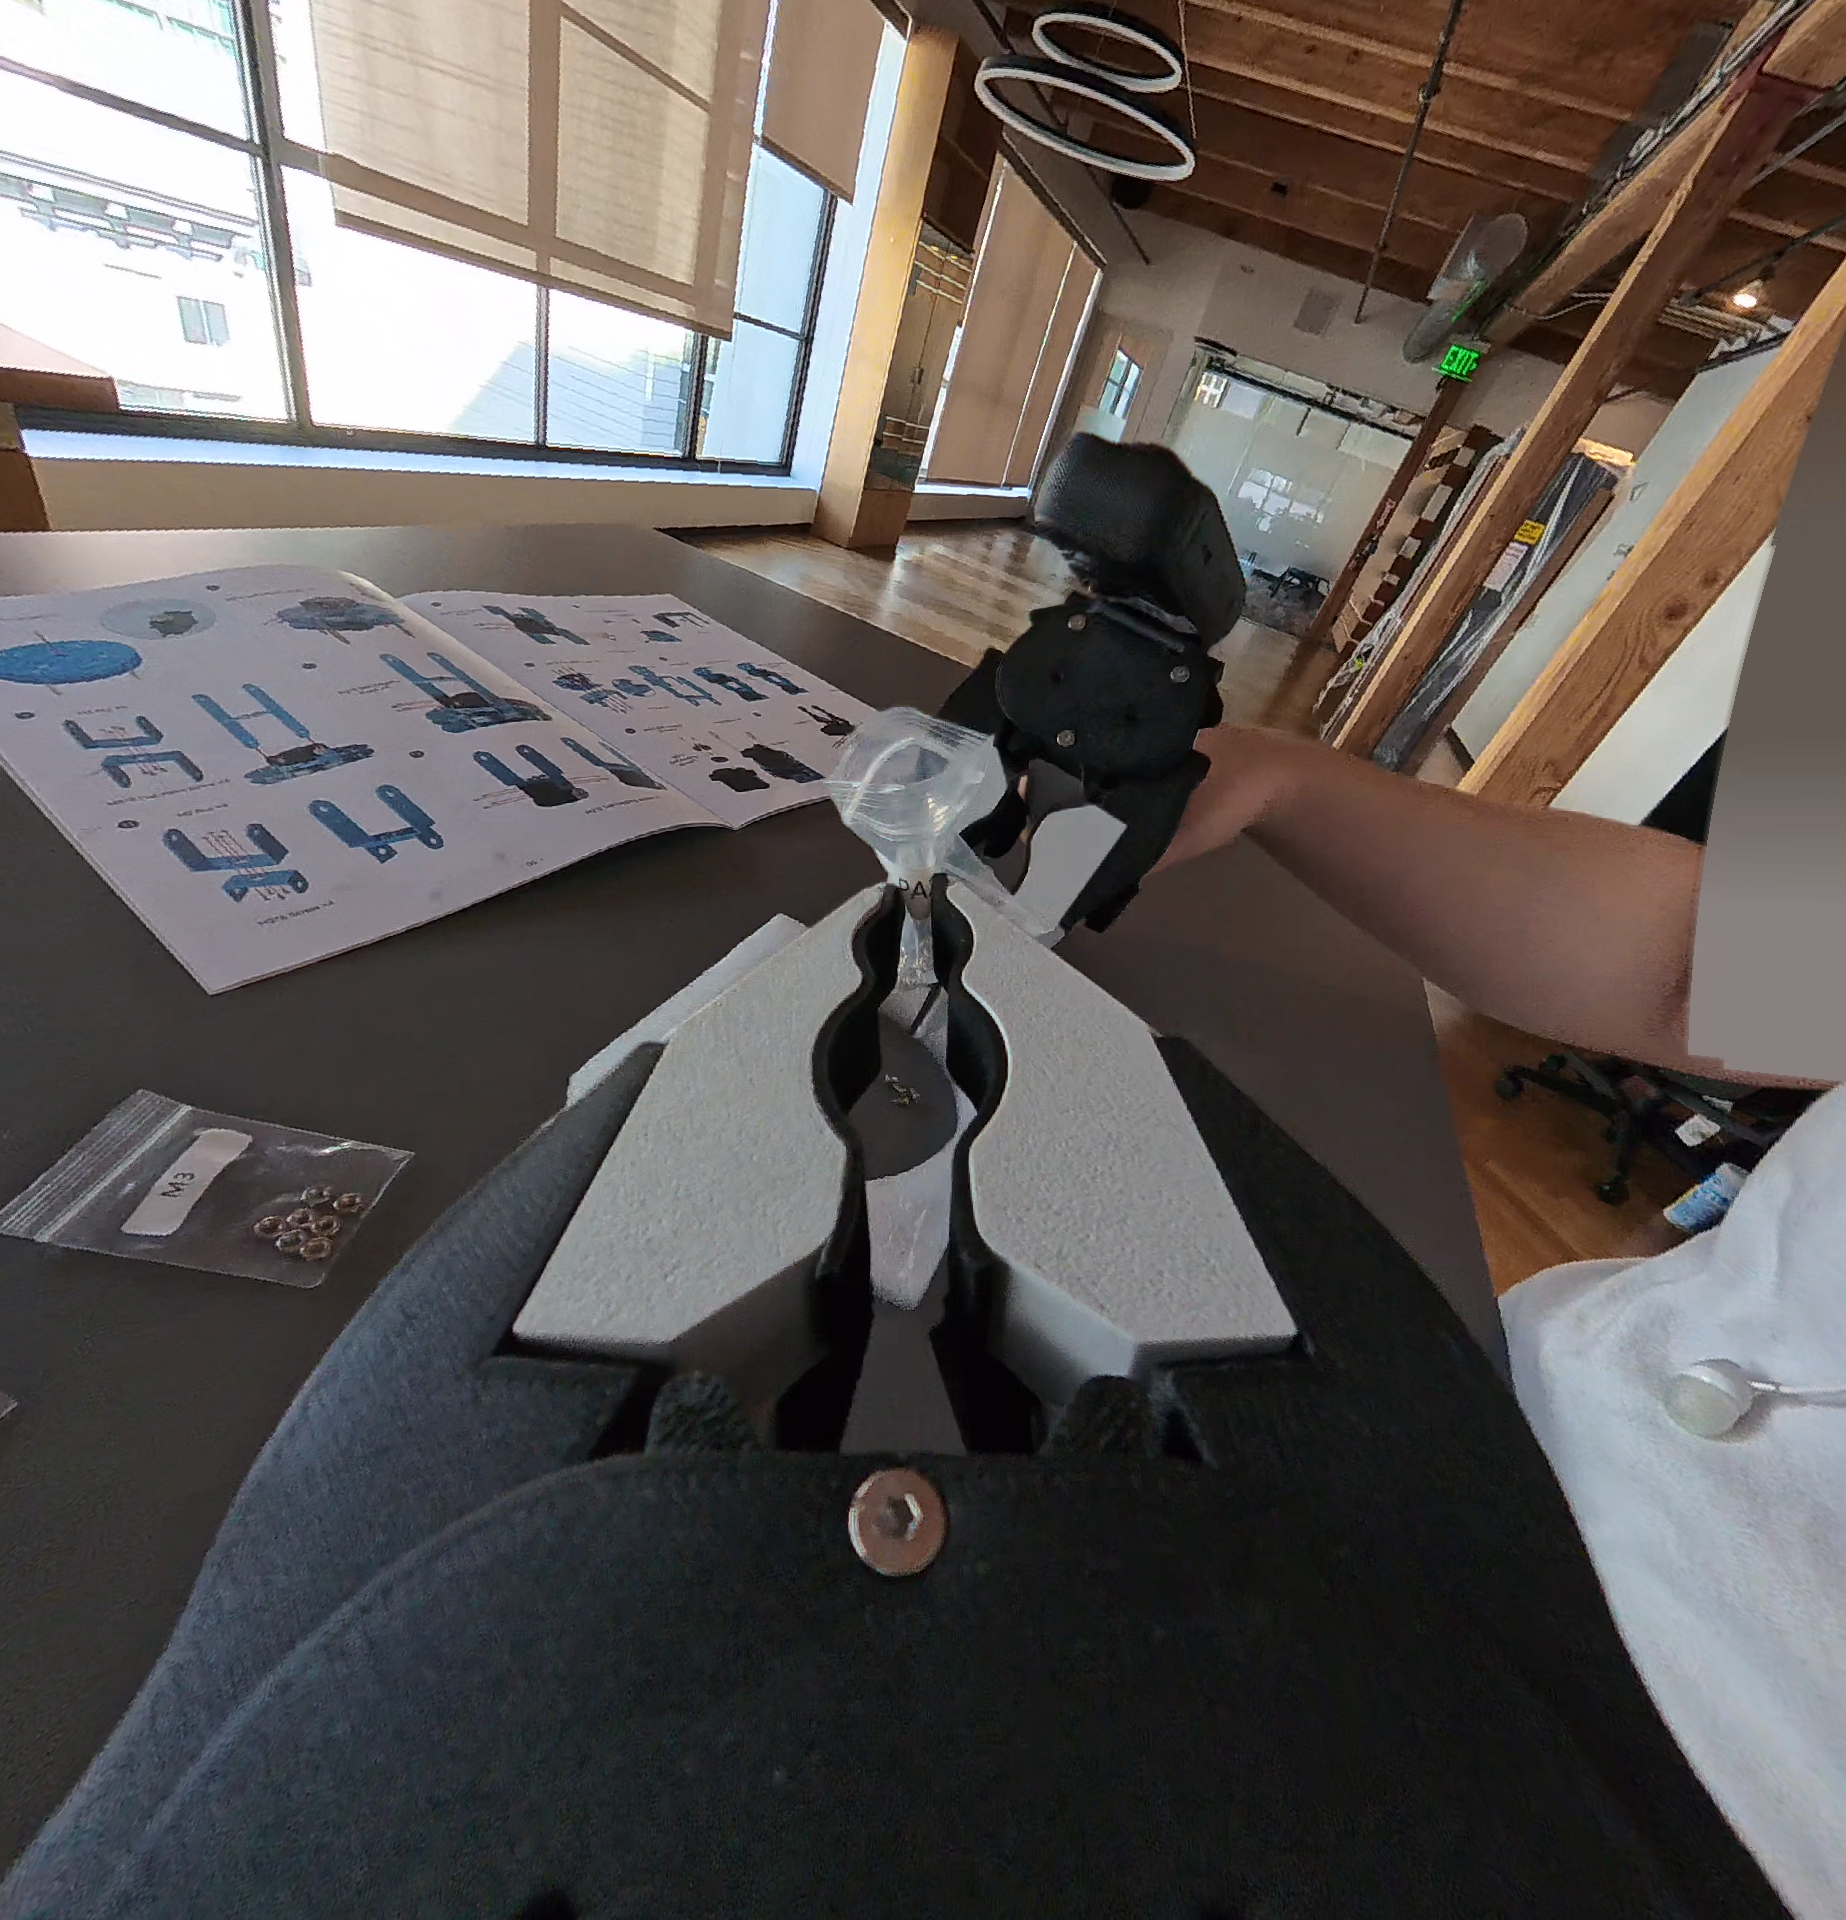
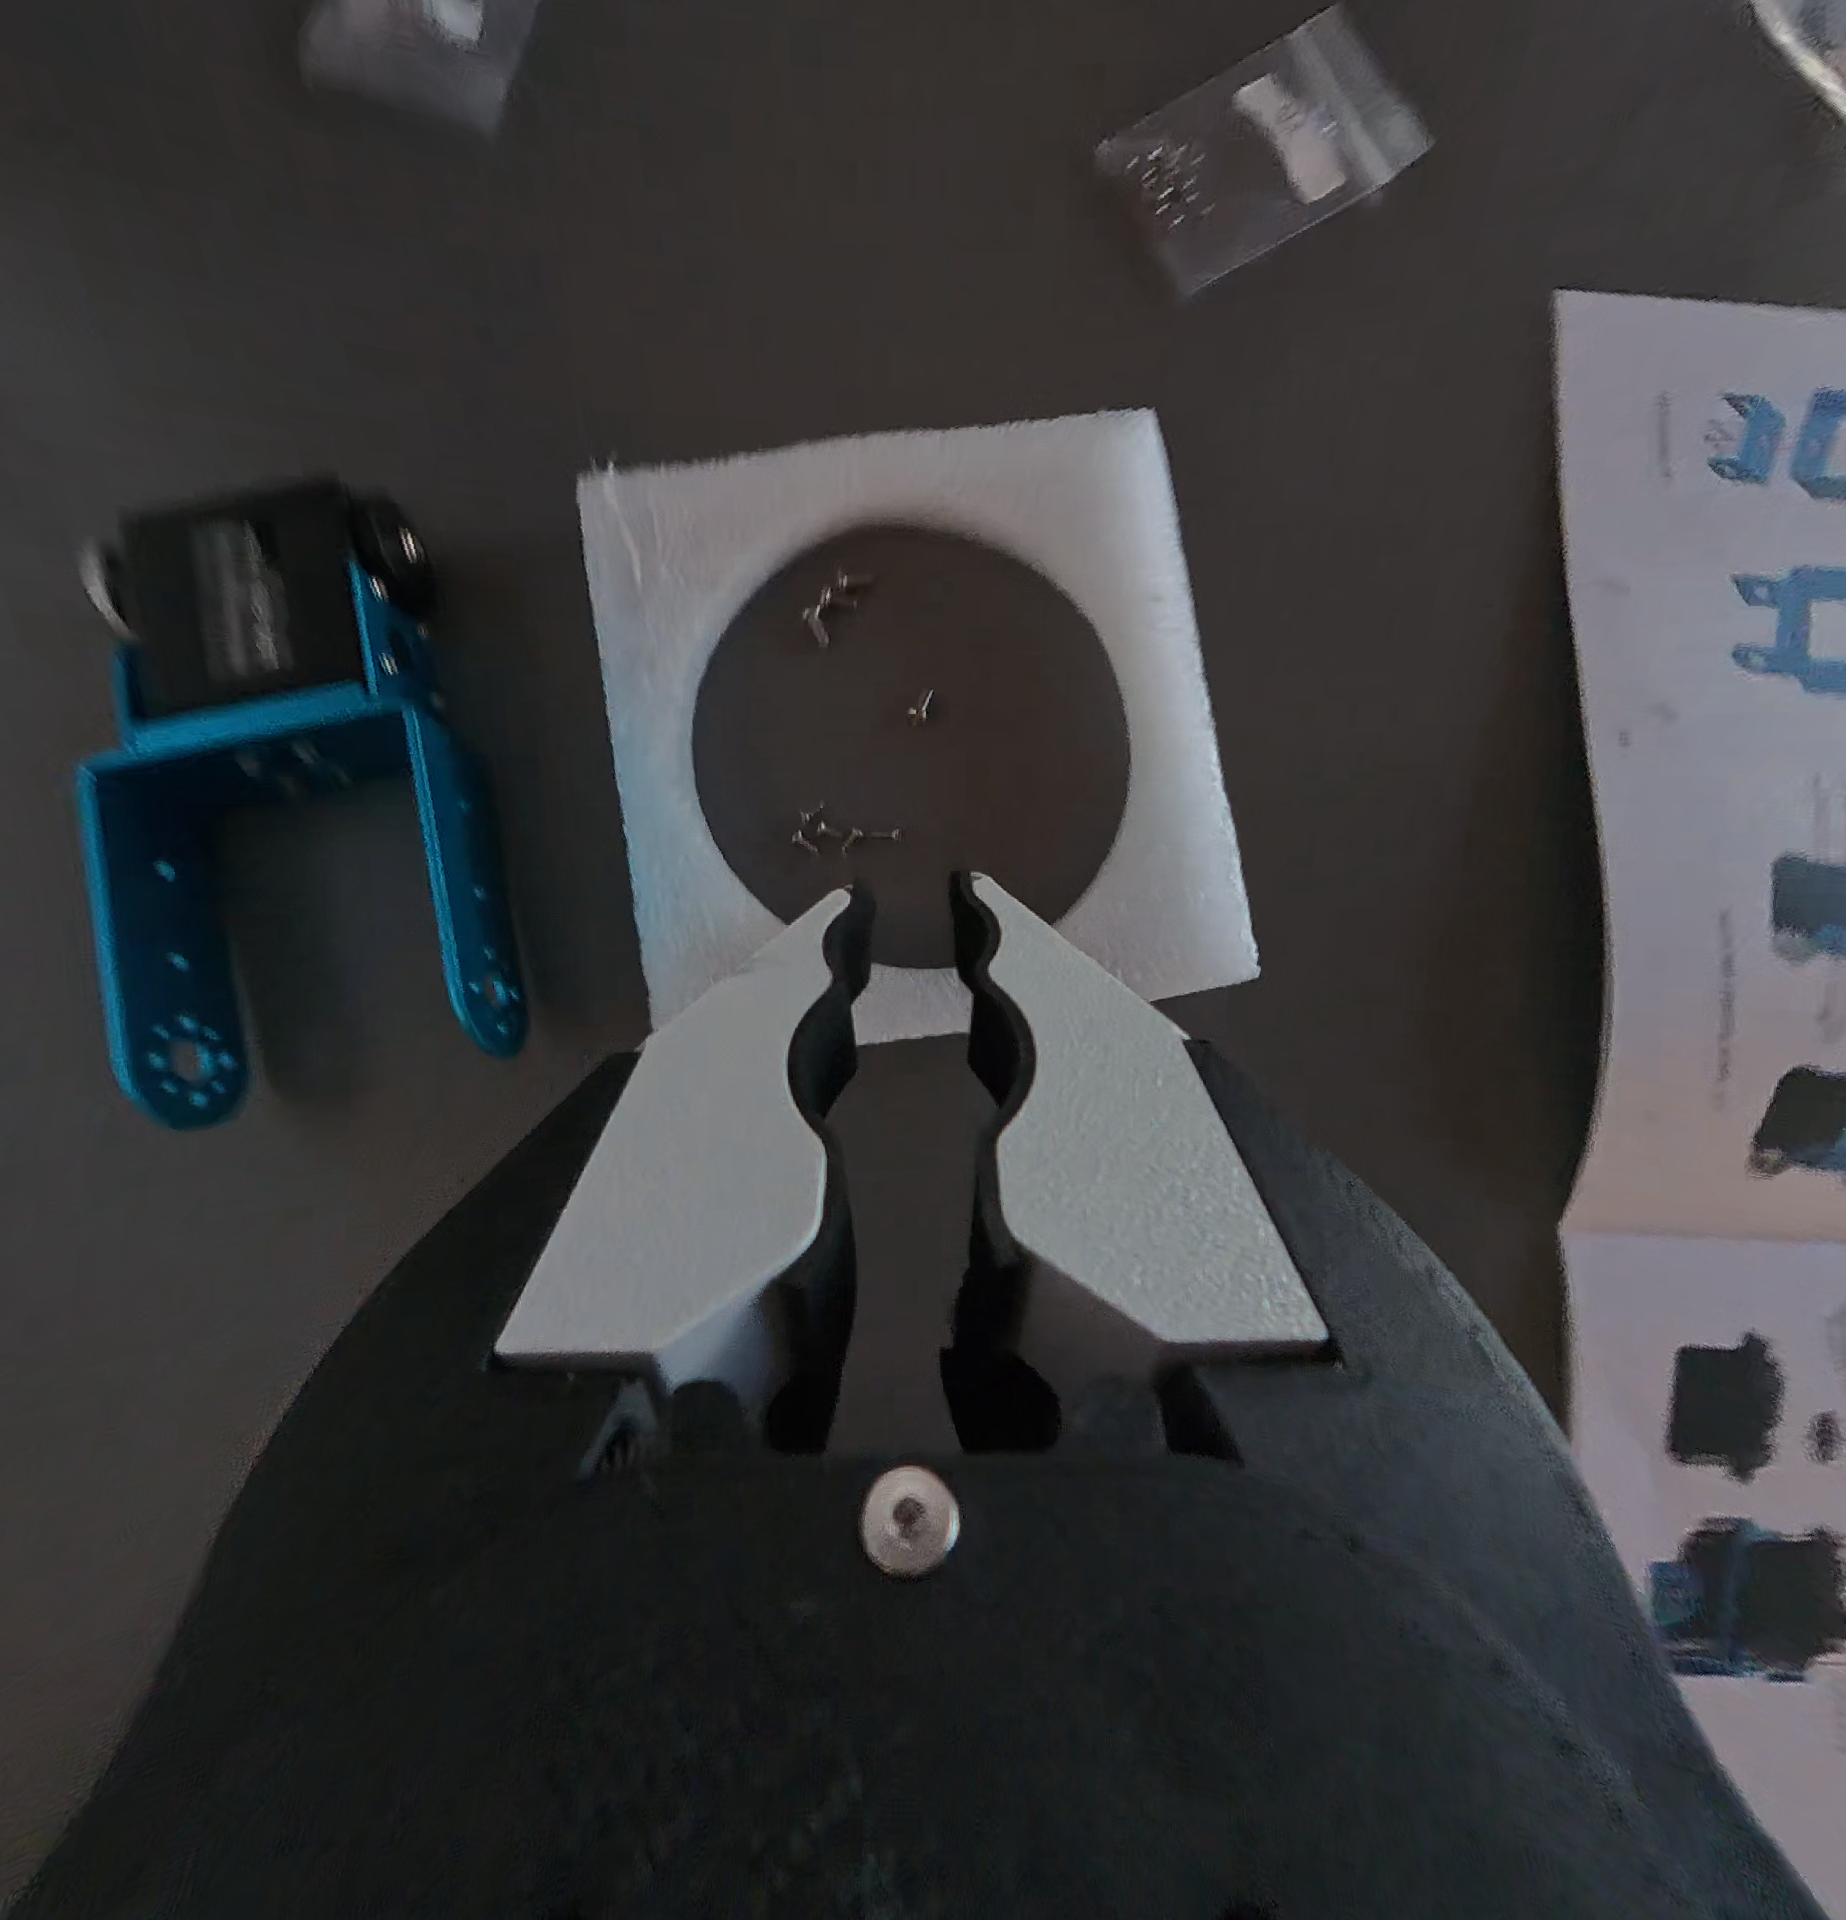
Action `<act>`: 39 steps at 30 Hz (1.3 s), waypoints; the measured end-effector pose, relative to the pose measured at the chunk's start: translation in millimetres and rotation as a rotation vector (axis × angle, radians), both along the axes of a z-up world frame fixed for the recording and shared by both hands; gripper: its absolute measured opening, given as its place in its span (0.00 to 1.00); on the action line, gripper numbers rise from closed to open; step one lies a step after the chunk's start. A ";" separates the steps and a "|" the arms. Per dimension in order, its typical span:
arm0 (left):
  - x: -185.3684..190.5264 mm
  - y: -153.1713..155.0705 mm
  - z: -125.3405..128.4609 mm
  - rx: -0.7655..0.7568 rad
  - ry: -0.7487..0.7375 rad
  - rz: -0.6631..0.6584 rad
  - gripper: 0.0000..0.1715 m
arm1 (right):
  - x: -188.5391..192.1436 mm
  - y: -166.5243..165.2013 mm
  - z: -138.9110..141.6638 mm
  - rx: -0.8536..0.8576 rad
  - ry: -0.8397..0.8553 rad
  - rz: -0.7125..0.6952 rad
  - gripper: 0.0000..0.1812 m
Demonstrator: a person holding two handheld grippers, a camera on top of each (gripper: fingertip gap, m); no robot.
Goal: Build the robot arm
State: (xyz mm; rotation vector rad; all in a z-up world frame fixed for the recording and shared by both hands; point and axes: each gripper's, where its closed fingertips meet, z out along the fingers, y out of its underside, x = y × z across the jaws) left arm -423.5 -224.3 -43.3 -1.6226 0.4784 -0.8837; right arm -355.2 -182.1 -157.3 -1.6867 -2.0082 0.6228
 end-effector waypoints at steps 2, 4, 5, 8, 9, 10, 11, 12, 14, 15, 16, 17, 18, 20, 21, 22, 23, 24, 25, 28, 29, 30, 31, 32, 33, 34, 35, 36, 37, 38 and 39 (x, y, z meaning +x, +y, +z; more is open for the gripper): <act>0.4 -0.2 -1.9 -0.003 0.007 -0.001 0.02 | -2.0 2.4 -2.5 0.088 -0.047 0.083 0.09; 0.2 -0.1 -2.2 -0.006 0.003 -0.003 0.02 | -6.8 -0.4 -0.7 0.114 -0.069 0.163 0.09; 0.0 -0.1 -2.0 -0.007 0.001 -0.003 0.02 | -8.6 -1.1 -0.2 0.118 -0.084 0.196 0.09; -1.0 -0.1 -2.1 -0.008 0.001 -0.003 0.02 | -8.1 -1.1 -3.1 0.123 -0.151 0.281 0.08; -1.1 -0.2 -2.2 -0.008 0.002 -0.003 0.02 | -7.5 -0.5 -4.1 0.126 -0.173 0.303 0.08; -1.4 -0.2 -2.1 -0.007 0.002 -0.002 0.02 | -7.5 -0.3 -4.7 0.123 -0.187 0.321 0.07; -1.6 -0.2 -2.1 -0.008 0.001 -0.002 0.02 | -7.9 -1.5 -4.8 0.114 -0.196 0.341 0.06; -1.8 -0.3 -2.1 -0.008 0.001 -0.002 0.02 | -9.0 -2.0 -4.6 0.109 -0.201 0.356 0.05; -2.0 -0.2 -2.2 -0.009 0.001 -0.001 0.02 | -10.3 -4.8 -4.5 0.099 -0.213 0.394 0.04; -1.9 -0.3 -2.2 -0.009 0.001 -0.002 0.02 | -10.3 -5.5 -5.0 0.099 -0.225 0.409 0.04; -1.6 -0.4 -2.5 -0.010 0.000 -0.004 0.02 | -9.8 -6.1 -5.5 0.098 -0.240 0.421 0.04; -1.2 -0.7 -3.0 -0.013 0.001 -0.007 0.02 | -9.3 -6.2 -6.1 0.097 -0.255 0.430 0.04; -0.7 -0.9 -3.5 -0.015 0.003 -0.010 0.02 | -8.7 -6.3 -6.8 0.098 -0.269 0.439 0.04; 0.6 -1.7 -3.4 -0.015 0.006 -0.016 0.02 | -9.2 -6.9 -7.1 0.098 -0.281 0.455 0.04; 1.3 -2.0 -3.6 -0.015 0.009 -0.019 0.02 | -9.2 -7.1 -7.3 0.096 -0.288 0.460 0.04; 1.9 -2.3 -3.9 -0.015 0.012 -0.021 0.02 | -9.4 -7.9 -7.4 0.091 -0.293 0.465 0.04; 2.4 -2.6 -4.2 -0.014 0.016 -0.023 0.02 | -9.8 -8.4 -7.5 0.089 -0.295 0.469 0.03; 2.9 -2.8 -4.5 -0.014 0.020 -0.024 0.02 | -10.1 -8.7 -7.9 0.089 -0.300 0.475 0.03; 3.2 -3.0 -4.8 -0.014 0.023 -0.025 0.02 | -9.5 -9.1 -8.9 0.089 -0.309 0.481 0.03; 4.0 -3.4 -5.3 -0.016 0.024 -0.030 0.02 | -9.8 -8.9 -11.9 0.095 -0.325 0.492 0.02; 4.1 -3.6 -5.3 -0.017 0.024 -0.031 0.02 | -9.9 -9.1 -12.7 0.095 -0.329 0.495 0.02; 4.2 -3.8 -5.1 -0.016 0.024 -0.032 0.02 | -10.6 -9.8 -12.5 0.091 -0.328 0.495 0.01; 4.2 -3.9 -5.0 -0.015 0.025 -0.032 0.02 | -10.5 -10.2 -12.7 0.086 -0.332 0.495 0.01; 4.2 -3.9 -5.2 -0.015 0.026 -0.032 0.02 | -10.0 -10.4 -12.8 0.081 -0.337 0.492 0.01; 4.2 -3.9 -5.3 -0.016 0.026 -0.032 0.02 | -9.9 -10.5 -12.9 0.078 -0.341 0.489 0.01; 4.4 -4.2 -5.2 -0.016 0.025 -0.034 0.02 | -9.8 -10.6 -12.9 0.076 -0.341 0.486 0.01; 4.5 -4.3 -5.1 -0.016 0.026 -0.034 0.02 | -9.9 -10.6 -12.9 0.075 -0.341 0.482 0.01; 4.6 -4.4 -5.1 -0.015 0.027 -0.035 0.02 | -9.9 -10.4 -12.9 0.077 -0.340 0.477 0.01; 4.8 -4.6 -5.2 -0.015 0.028 -0.036 0.02 | -9.9 -9.9 -12.8 0.081 -0.336 0.472 0.00; 4.9 -4.7 -5.2 -0.015 0.029 -0.037 0.02 | -9.7 -9.6 -12.8 0.083 -0.331 0.468 0.00; 5.2 -4.8 -5.4 -0.016 0.031 -0.037 0.02 | -9.4 -9.1 -12.5 0.084 -0.326 0.461 0.00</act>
